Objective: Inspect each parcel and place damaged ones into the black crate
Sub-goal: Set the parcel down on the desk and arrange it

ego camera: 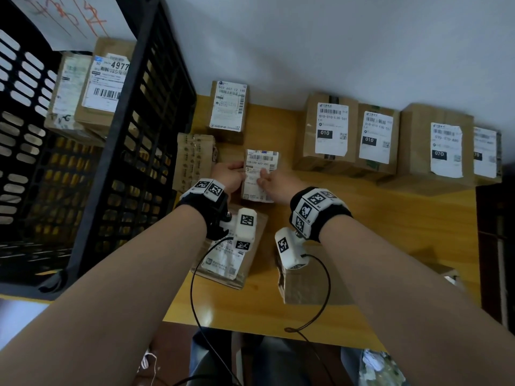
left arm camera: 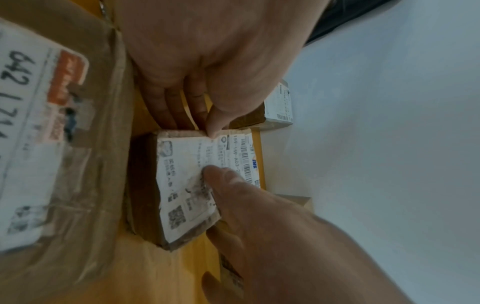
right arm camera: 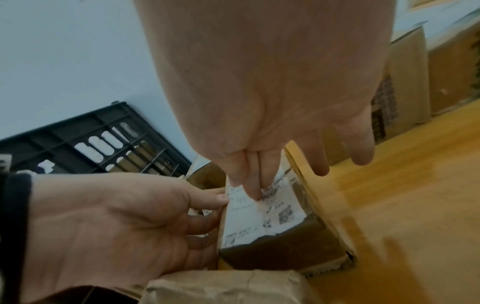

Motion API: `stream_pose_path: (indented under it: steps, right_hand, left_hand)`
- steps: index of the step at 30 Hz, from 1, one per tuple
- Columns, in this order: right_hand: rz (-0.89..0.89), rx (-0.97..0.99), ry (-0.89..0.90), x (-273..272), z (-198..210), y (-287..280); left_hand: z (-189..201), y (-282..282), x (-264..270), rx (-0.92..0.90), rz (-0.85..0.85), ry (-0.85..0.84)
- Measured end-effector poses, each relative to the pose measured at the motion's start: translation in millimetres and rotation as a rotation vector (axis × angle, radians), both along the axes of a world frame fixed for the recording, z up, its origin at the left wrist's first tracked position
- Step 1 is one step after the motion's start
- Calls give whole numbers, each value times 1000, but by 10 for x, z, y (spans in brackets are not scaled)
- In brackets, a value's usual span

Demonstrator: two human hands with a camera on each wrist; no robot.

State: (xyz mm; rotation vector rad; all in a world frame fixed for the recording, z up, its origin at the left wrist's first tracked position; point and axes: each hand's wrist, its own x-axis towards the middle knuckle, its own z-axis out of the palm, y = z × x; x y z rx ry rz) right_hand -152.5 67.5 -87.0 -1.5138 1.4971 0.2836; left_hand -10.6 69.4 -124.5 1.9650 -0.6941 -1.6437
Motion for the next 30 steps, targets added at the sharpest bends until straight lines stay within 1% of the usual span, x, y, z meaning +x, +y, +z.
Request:
stream_pose_path:
  steps: [4, 6, 8, 10, 13, 15, 17, 21, 23, 25, 28, 30]
  right_hand:
    - [40, -1, 36, 20, -19, -23]
    - [28, 6, 9, -7, -12, -24]
    - [-23, -14, -55, -55, -2, -17]
    - [-133, -60, -168, -112, 20, -3]
    - [-314, -113, -320, -176, 64, 27]
    - [-473, -127, -395, -206, 92, 21]
    - [-574, -116, -427, -227, 106, 8]
    - [-573, -36, -370, -246, 79, 17]
    - [-565, 4, -371, -252, 92, 36]
    - [-522, -35, -351, -261, 151, 39]
    - [-383, -152, -284, -279, 241, 31]
    - [-322, -170, -254, -268, 258, 11]
  left_hand:
    - [-3, -3, 2, 10, 9, 3]
    - [-14, -20, -9, 8, 15, 11]
    - [3, -29, -25, 11, 9, 18]
    - [59, -22, -56, 16, 21, 19]
    - [79, -20, -65, 16, 83, 5]
    - [76, -29, -56, -11, 127, -32]
    - [79, -32, -50, -41, 143, -74]
    - [70, -69, -75, -88, 80, -121]
    - [74, -92, -104, -93, 48, -142]
    - [64, -96, -117, -78, 41, -124]
    - [56, -78, -130, -103, 67, -105]
    - [43, -64, -132, -114, 90, -89]
